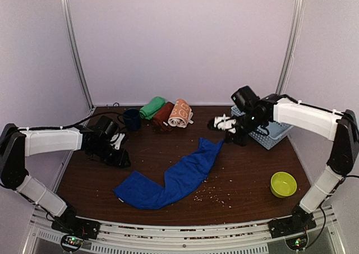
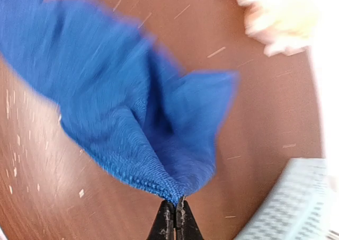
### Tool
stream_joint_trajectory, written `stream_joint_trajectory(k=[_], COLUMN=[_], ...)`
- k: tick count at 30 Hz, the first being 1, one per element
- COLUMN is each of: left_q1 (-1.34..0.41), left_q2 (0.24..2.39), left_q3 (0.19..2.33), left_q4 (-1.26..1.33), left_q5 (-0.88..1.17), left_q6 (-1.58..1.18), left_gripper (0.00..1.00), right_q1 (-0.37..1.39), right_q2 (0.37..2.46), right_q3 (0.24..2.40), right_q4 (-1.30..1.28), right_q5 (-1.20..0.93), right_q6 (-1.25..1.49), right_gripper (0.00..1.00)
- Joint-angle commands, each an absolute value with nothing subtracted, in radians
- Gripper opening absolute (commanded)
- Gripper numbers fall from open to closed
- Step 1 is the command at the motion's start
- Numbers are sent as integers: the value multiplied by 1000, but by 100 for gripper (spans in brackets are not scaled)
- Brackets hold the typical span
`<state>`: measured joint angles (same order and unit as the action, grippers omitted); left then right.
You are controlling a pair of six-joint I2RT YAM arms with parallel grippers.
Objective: Roll the towels
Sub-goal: Pick up the towel from the center of the board.
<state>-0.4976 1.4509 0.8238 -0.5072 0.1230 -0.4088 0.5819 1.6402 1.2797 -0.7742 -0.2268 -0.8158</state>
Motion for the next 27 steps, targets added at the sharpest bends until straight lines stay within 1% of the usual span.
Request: stream_joint_trajectory(k=[1,5,9,11,12,15,18,20,23,27], left_q1=[-500,-500,-524,-549,-555,-558,-558,-558,-557,-557], left_q2=[1409,1380,1353,1353,1353,1336,1310,1305,1285,1246], left_q3=[845,820,777,770,771,785,785,779,747,702], left_q4=[-499,-494,-471,-488,-512,-625,-759,-827,-887,-857], left_q5=[109,136,181,168,154,88,35,39,83,149], left_q6=[-384,-377,-397,-415,-425,-467,-526,-553,-592,-626], left_gripper=[43,38,22,18,19,28,27,27,31,32], right_q1=[493,449,450,449,449,448,446,446,446,446], right_q2=[1522,1536,1544,1523,1516,1512,1514,1516,1516,1519], right_q3=[1432,1353,1277,1249,1240,1237,1239,1239,1241,1239], right_q4=[-752,-717,-719,-687,-672,-660,-665,-665,-667,-661], right_q5=[-329,-331,-339,-337,-328,-296,-290,-296,-303,-304], right_q6=[-644,-584,-552,-537,-528,-512,-508,-511,-511,-515], right_gripper=[0,0,0,0,0,0,0,0,0,0])
